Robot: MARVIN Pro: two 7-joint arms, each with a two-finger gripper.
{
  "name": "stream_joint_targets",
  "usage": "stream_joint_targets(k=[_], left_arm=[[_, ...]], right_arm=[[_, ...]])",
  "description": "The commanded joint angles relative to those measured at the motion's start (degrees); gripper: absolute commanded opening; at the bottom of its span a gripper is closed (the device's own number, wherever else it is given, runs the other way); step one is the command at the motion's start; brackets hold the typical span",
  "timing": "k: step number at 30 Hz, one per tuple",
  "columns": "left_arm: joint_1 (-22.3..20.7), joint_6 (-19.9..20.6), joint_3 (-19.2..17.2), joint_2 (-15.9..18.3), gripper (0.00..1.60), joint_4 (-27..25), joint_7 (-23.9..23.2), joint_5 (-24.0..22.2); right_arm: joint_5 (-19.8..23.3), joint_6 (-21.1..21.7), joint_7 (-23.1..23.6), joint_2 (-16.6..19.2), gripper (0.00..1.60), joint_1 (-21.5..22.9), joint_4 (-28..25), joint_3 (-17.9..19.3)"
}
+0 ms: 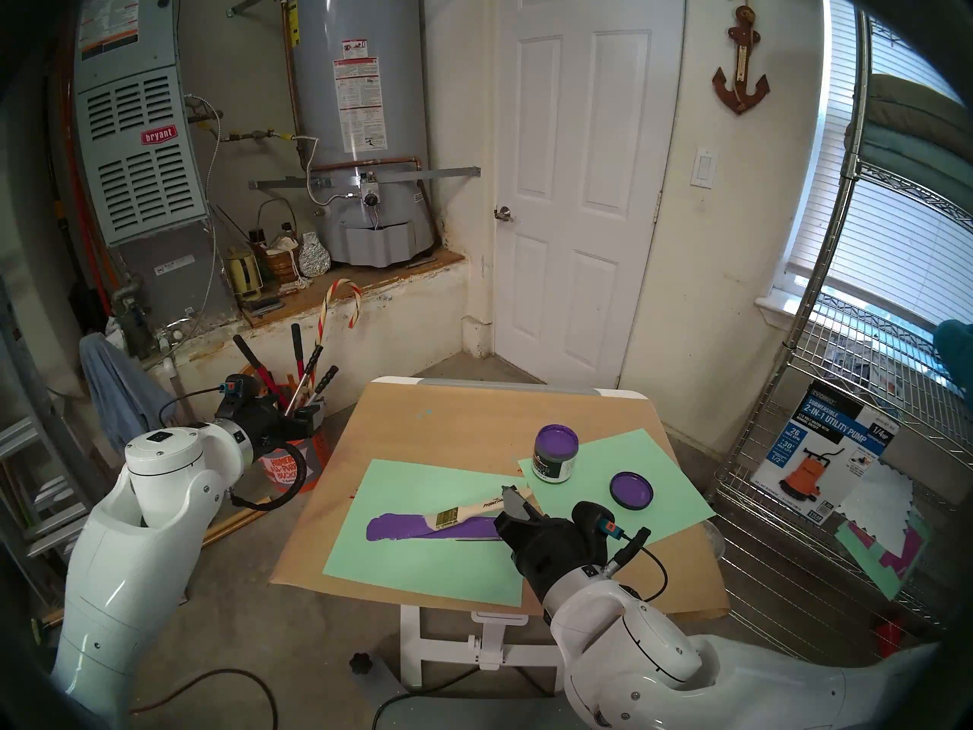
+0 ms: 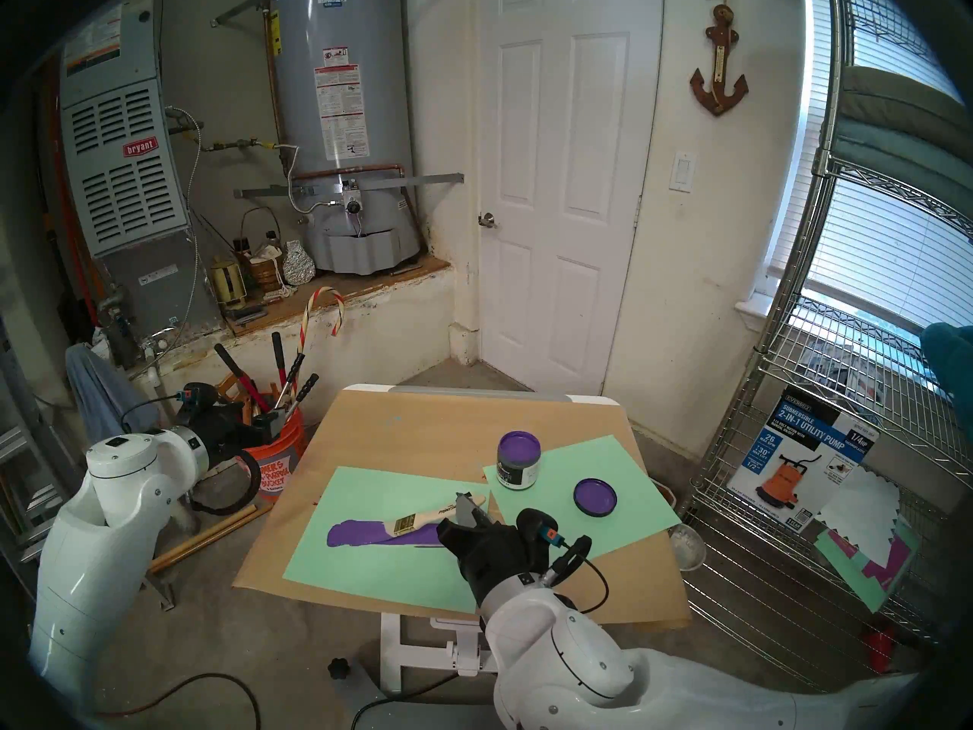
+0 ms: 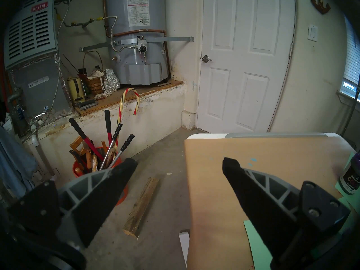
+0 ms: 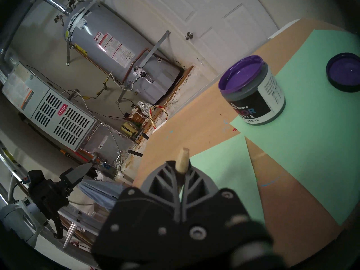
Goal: Pick up brush, dip the brush into paint, and paint the wood
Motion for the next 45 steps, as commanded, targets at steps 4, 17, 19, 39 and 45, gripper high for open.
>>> stream_joint_targets(k=[4,17,19,39,45], left_arm=[[-0.27,-0.16,-0.64,0.05,1.6,-0.98,0.11,-0.11],[-0.27,-0.16,-0.64,0.04,1.6,-0.98,0.11,-0.1],[-0.27,-0.16,-0.65,0.04,1.6,-0.98,0.11,-0.1],[-0.27,-0.16,-0.64,0.05,1.6,-0.98,0.11,-0.11],[-0.27,-0.16,-0.64,0.05,1.6,-0.98,0.11,-0.11]], right_arm=[[-1.96,-0.86,-0.88,1.82,0.0,-0.83,-2.53,0.49],[-4.17,-2.01,-1.3,5.0,0.0,-2.57,-3.19,0.77],[-4.18,-2.22,-1.54,5.33,0.0,-2.75,-3.16,1.03],[-2.59,-3.77,-0.43,10.6,0.0,-4.86,-4.36,3.79],[-2.13,-4.29,-0.09,12.37,0.0,-5.69,-4.81,4.42]])
